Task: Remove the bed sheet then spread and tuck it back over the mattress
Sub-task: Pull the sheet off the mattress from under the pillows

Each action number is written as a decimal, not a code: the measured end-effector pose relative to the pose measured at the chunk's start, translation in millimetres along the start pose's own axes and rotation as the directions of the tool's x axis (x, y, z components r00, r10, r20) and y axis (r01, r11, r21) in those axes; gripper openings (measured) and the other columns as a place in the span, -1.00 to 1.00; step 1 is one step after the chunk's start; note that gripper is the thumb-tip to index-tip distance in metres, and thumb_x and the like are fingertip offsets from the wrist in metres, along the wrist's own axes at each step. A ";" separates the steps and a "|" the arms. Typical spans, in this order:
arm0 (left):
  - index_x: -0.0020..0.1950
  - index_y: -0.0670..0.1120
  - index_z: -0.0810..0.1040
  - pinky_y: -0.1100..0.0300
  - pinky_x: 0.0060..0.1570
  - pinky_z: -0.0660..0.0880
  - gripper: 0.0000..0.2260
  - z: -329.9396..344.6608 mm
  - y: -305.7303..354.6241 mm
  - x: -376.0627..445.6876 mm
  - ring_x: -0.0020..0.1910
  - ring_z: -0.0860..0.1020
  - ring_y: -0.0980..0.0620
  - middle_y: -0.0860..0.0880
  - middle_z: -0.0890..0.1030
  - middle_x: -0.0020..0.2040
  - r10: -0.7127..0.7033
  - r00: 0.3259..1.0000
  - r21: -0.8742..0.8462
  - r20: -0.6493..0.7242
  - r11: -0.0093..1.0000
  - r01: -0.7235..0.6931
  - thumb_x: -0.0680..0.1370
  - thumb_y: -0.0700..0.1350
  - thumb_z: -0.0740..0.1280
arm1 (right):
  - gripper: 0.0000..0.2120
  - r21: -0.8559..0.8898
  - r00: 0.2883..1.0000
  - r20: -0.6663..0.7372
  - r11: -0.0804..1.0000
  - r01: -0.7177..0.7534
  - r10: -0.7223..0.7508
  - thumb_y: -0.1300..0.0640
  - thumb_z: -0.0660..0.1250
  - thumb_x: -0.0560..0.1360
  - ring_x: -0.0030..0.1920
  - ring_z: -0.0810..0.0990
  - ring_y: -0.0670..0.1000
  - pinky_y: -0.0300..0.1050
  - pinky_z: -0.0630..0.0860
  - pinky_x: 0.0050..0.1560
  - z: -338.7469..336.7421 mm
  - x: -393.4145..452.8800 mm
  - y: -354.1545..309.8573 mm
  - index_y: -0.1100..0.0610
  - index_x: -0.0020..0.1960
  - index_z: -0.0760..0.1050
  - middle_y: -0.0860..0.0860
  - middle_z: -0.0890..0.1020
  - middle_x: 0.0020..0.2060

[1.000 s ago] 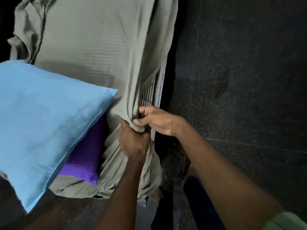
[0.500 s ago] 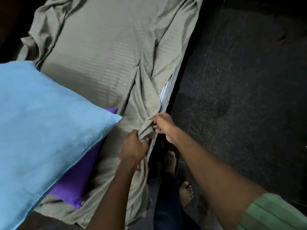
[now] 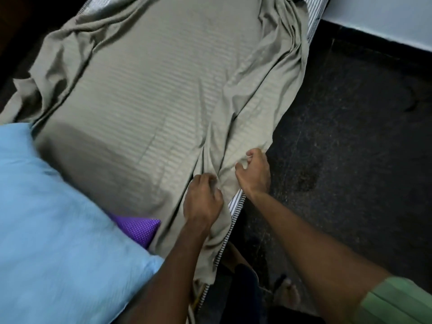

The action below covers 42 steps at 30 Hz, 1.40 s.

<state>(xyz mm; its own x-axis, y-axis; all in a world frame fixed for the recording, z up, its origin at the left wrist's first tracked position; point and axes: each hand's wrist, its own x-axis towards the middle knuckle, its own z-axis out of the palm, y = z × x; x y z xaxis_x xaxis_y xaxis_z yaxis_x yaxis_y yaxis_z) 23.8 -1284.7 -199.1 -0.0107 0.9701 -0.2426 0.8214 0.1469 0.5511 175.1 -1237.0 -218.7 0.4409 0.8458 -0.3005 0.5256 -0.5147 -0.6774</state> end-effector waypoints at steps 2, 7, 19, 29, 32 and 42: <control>0.19 -0.06 0.56 -0.03 0.18 0.50 -0.74 -0.9 7.0 23.1 0.15 0.56 -0.12 -0.07 0.59 0.11 0.043 0.999 -0.005 0.006 0.999 -0.043 0.50 -0.13 0.37 | -0.63 -0.084 0.997 0.042 0.994 0.074 -0.071 0.07 0.46 0.46 0.20 0.52 0.10 0.09 0.50 0.23 -4.3 27.8 -7.6 0.07 0.23 0.47 0.05 0.53 0.16; 0.19 -0.01 0.57 0.00 0.13 0.52 -0.76 -5.5 31.5 81.5 0.16 0.55 -0.09 -0.04 0.57 0.13 0.111 0.993 0.036 0.039 0.993 -0.112 0.53 -0.12 0.34 | -0.60 -0.238 0.976 0.177 0.957 0.168 -0.127 0.06 0.40 0.50 0.32 0.44 0.15 0.09 0.43 0.32 -15.7 104.3 -38.6 0.08 0.30 0.46 0.09 0.48 0.27; 0.16 -0.04 0.60 -0.05 0.04 0.53 -0.74 13.3 120.3 204.8 0.08 0.57 -0.16 -0.07 0.59 0.11 0.096 0.993 0.149 0.067 0.983 -0.105 0.48 -0.18 0.30 | -0.80 -0.259 0.948 0.284 0.940 0.222 -0.145 0.11 0.35 0.48 0.24 0.46 0.17 0.07 0.44 0.29 -39.9 216.8 -56.0 0.08 0.10 0.50 0.10 0.52 0.17; 0.05 0.00 0.56 -0.06 -0.04 0.53 -0.83 46.6 183.3 293.1 -0.04 0.56 -0.14 -0.05 0.57 -0.01 0.068 0.997 0.151 -0.026 0.987 -0.063 0.48 -0.14 0.32 | -0.58 -0.398 0.875 0.396 0.807 0.436 -0.278 0.04 0.35 0.51 0.30 0.44 0.20 0.11 0.40 0.33 -76.9 350.5 -61.8 0.15 0.32 0.42 0.14 0.49 0.26; 0.04 0.01 0.57 -0.03 -0.09 0.52 -0.85 41.8 189.2 320.9 -0.08 0.57 -0.09 -0.01 0.59 -0.02 0.084 0.995 0.134 -0.047 0.988 -0.077 0.50 -0.14 0.33 | -0.51 -0.459 0.892 0.296 0.768 0.447 -0.343 0.04 0.36 0.49 0.31 0.41 0.19 0.09 0.38 0.31 -72.0 385.7 -87.6 0.16 0.38 0.40 0.14 0.47 0.30; 0.17 -0.01 0.60 0.01 -0.06 0.56 -0.74 -0.6 196.5 447.6 0.02 0.58 -0.05 0.01 0.61 0.10 0.144 0.989 0.178 -0.041 0.975 -0.135 0.51 -0.22 0.34 | -0.41 -0.546 0.945 0.298 0.789 0.282 -0.132 0.05 0.40 0.46 0.39 0.41 0.22 0.07 0.39 0.35 -63.3 522.4 -168.7 0.19 0.43 0.35 0.18 0.46 0.37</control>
<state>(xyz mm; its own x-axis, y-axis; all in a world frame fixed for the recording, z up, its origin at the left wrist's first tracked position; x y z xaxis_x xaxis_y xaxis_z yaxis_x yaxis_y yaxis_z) 180.0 -821.5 -198.9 0.0844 0.9883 -0.1272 0.9034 -0.0221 0.4283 362.9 -717.2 -218.9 0.1308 0.9096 -0.3943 0.9362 -0.2442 -0.2528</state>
